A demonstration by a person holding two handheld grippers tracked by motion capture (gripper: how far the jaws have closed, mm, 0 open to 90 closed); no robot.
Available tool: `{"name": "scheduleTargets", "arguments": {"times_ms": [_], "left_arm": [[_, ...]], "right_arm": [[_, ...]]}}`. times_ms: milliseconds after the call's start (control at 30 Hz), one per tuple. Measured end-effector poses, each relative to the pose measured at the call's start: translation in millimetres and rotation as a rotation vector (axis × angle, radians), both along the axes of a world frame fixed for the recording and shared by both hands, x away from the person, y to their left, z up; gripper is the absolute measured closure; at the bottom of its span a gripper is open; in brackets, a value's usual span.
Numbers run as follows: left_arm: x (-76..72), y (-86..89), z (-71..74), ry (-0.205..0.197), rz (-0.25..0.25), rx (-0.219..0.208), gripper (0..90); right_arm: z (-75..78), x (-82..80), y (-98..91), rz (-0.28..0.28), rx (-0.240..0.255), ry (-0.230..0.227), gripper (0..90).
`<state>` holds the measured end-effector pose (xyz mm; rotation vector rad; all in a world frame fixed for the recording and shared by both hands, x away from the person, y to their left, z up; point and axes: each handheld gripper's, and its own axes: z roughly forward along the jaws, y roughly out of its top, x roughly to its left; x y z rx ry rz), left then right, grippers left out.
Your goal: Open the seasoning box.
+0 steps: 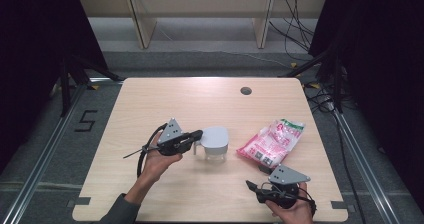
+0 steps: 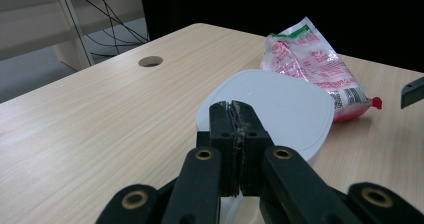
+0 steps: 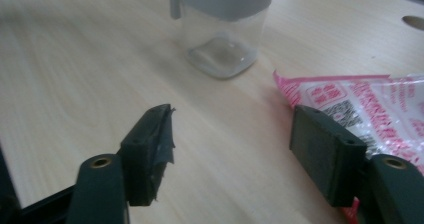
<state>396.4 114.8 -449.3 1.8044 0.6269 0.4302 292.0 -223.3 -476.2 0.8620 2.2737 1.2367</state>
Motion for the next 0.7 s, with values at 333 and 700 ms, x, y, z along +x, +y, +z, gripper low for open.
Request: {"name": "scheduleTargets", "arguments": {"times_ms": [333, 700], "left_arm": [[-0.3, 0.3, -0.9, 0.001, 0.001, -0.008, 86.5], [-0.8, 0.2, -1.0, -0.006, -0.005, -0.007, 86.6]], "right_arm": [[8.8, 30.6, 8.1, -0.006, 0.017, -0.058, 50.0], [13.7, 61.5, 21.9, -0.025, 0.035, -0.061, 54.2]]}}
